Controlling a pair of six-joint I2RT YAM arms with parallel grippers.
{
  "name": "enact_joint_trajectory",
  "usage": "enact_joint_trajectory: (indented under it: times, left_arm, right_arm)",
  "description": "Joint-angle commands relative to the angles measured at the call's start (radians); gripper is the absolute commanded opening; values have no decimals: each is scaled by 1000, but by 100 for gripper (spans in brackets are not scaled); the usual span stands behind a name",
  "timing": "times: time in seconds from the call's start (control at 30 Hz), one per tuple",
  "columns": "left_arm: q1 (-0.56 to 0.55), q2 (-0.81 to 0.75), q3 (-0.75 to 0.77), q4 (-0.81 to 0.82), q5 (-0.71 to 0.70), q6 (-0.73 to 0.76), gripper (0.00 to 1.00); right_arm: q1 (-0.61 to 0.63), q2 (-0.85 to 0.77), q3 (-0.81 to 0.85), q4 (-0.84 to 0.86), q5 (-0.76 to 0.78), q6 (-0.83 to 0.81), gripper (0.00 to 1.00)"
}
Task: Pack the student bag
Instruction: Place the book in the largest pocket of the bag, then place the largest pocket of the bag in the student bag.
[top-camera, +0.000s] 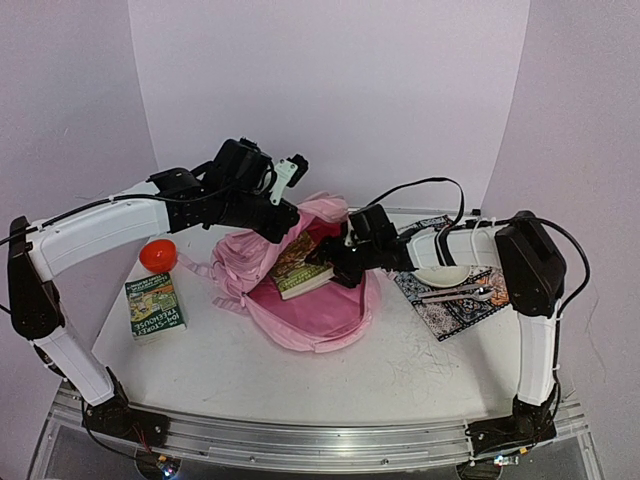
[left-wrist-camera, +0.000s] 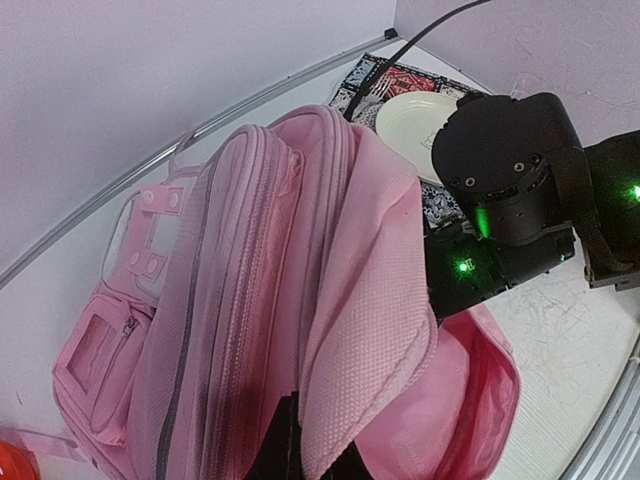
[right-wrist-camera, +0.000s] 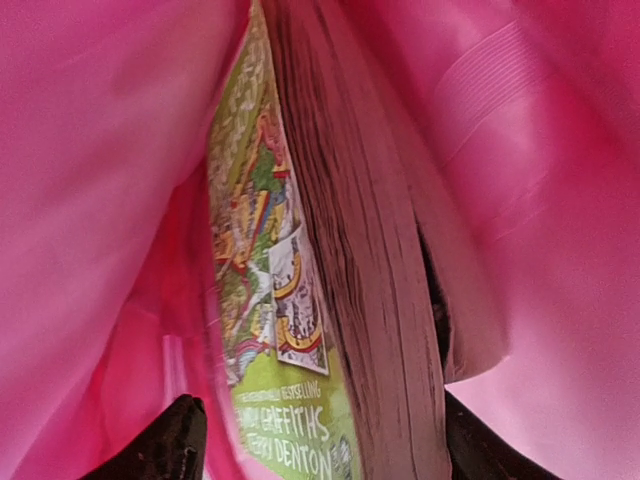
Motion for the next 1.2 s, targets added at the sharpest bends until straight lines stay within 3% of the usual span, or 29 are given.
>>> enact_joint_trajectory:
  times: [0.0,0.33,0.67,0.97,1.17]
  left_arm:
    - [-6,-71,46,138,-29,27,0]
    - [20,-29,35,141,-49,90,0]
    - [31,62,-41,166,9,82,5]
    - [45,40,-111,166,48,3,44]
    - [82,-14,-129,163,104,-80,68]
  right_arm:
    - [7,-90,37,-85,111,-81,78]
    - [10,-211,-41,-139,187,-134,84]
    - [19,-424,-268,-78,183,-222,87]
    - [22,-639,-494,-21,180,-273,87]
    - [22,-733,-557,-35,202,-302,89]
